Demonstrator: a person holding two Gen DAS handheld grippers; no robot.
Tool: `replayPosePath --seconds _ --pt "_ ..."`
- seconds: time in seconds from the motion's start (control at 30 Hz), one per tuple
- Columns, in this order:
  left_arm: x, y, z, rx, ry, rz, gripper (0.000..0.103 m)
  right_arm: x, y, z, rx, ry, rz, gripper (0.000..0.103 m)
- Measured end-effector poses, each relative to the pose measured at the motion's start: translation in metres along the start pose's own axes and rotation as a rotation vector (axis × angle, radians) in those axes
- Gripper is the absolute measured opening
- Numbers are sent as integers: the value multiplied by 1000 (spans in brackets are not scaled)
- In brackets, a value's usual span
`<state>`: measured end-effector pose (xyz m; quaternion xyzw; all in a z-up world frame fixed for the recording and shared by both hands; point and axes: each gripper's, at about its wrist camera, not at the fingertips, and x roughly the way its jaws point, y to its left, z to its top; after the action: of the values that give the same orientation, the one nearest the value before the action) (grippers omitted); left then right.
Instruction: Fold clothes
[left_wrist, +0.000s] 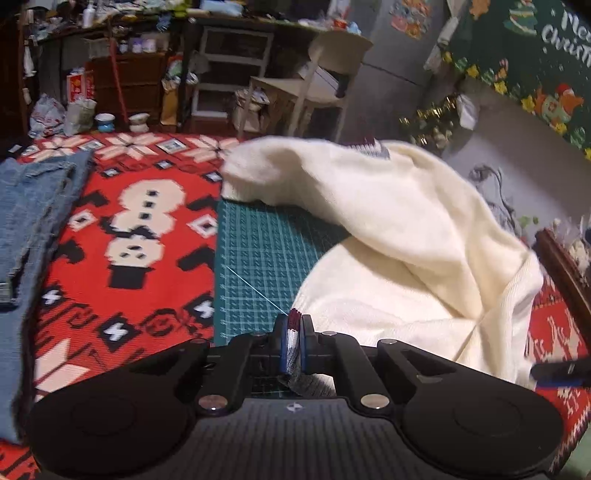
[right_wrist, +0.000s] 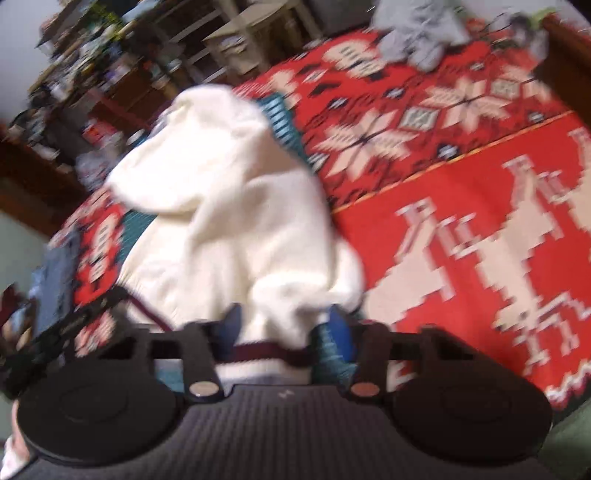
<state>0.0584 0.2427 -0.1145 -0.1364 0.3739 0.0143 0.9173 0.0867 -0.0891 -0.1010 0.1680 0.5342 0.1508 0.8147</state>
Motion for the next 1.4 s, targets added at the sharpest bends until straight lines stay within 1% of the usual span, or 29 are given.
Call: replayPosePath --seconds 0.03,0.17,0.23,0.33,0.4,0.47,0.5,0.6,0.73,0.77,0.8,0.83,0.87,0.9,1.03,1.2,1.33,1.4 --pt "-6 5 1 -24 -17 8 6 1 1 0 -3 9 13 29" --pt "-29 28 5 -126 -75 38 6 3 3 1 8 18 35 26" --pt "-37 40 6 -167 -92 63 6 6 1 0 37 48 67 24" --pt "-39 49 6 -197 -88 90 6 17 4 -9 76 110 78 24" --pt "-38 49 5 -199 -80 96 6 26 13 -15 34 142 30 24" --pt "-36 47 5 -185 -74 110 6 31 26 -19 -47 130 -39 27" --pt "-34 46 5 -178 -71 117 6 34 32 -21 -86 124 -72 27" --pt "-32 45 3 -157 -60 129 6 38 47 -26 -166 96 -132 27" --pt "-29 44 1 -160 -53 119 6 41 62 -35 -243 48 -168 29" --pt "-28 44 1 -161 -51 115 6 41 63 -35 -250 37 -178 27" --pt "-28 44 0 -163 -48 112 6 41 63 -36 -258 27 -188 19" --pt "-29 44 -1 -166 -45 110 6 40 62 -38 -277 22 -205 13" --pt "-31 44 -1 -172 -43 108 6 39 60 -35 -273 21 -210 10" --pt "-34 45 -2 -182 -39 103 6 37 58 -33 -267 18 -214 9" --pt "-57 42 -9 -189 -45 61 6 21 25 -14 -126 -30 -258 8" --pt "-88 28 -27 -188 -37 15 6 -4 -2 -2 23 -72 -224 8" --pt "-103 16 -43 -165 -37 10 6 -13 -3 -5 29 -78 -220 8" --pt "-105 11 -47 -150 -26 23 6 -17 -4 -7 32 -81 -218 10"
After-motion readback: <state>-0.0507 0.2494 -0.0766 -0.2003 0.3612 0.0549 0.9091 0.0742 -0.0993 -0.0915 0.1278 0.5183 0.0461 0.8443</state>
